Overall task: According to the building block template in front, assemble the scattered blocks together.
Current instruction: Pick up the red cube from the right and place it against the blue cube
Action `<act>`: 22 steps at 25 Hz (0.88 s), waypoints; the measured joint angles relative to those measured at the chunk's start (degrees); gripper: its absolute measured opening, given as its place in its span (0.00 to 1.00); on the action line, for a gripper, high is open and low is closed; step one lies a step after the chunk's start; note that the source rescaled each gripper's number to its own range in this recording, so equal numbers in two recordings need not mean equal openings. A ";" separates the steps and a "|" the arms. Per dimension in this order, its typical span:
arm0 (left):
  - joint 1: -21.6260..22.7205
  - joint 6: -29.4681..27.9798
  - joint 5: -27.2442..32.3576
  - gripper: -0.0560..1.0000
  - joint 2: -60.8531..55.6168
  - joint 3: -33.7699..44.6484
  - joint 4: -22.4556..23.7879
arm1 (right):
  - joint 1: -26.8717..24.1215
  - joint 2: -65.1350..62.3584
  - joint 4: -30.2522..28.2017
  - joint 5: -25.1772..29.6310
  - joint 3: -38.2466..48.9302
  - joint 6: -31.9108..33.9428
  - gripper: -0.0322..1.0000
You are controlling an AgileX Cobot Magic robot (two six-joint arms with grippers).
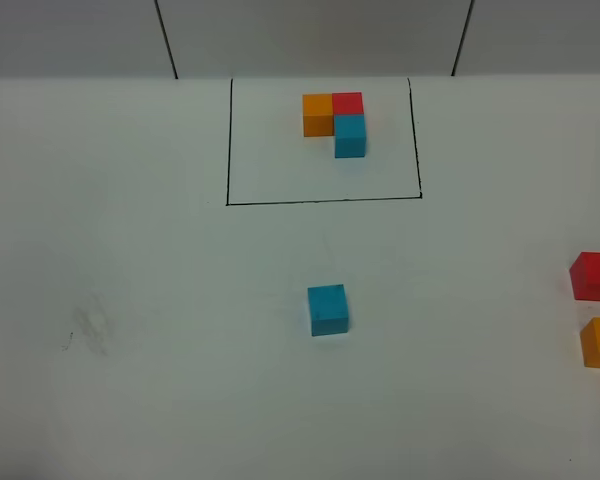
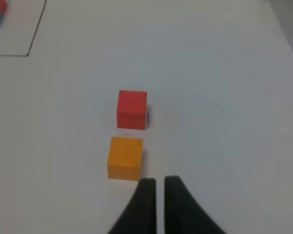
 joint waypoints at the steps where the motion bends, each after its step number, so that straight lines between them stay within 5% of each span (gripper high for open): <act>1: 0.00 0.01 0.00 0.05 0.00 0.00 -0.04 | 0.00 0.00 0.00 0.00 0.00 0.00 0.03; 22: 0.00 0.13 0.00 0.05 0.00 0.00 -0.46 | 0.00 0.00 0.00 0.00 0.00 0.00 0.03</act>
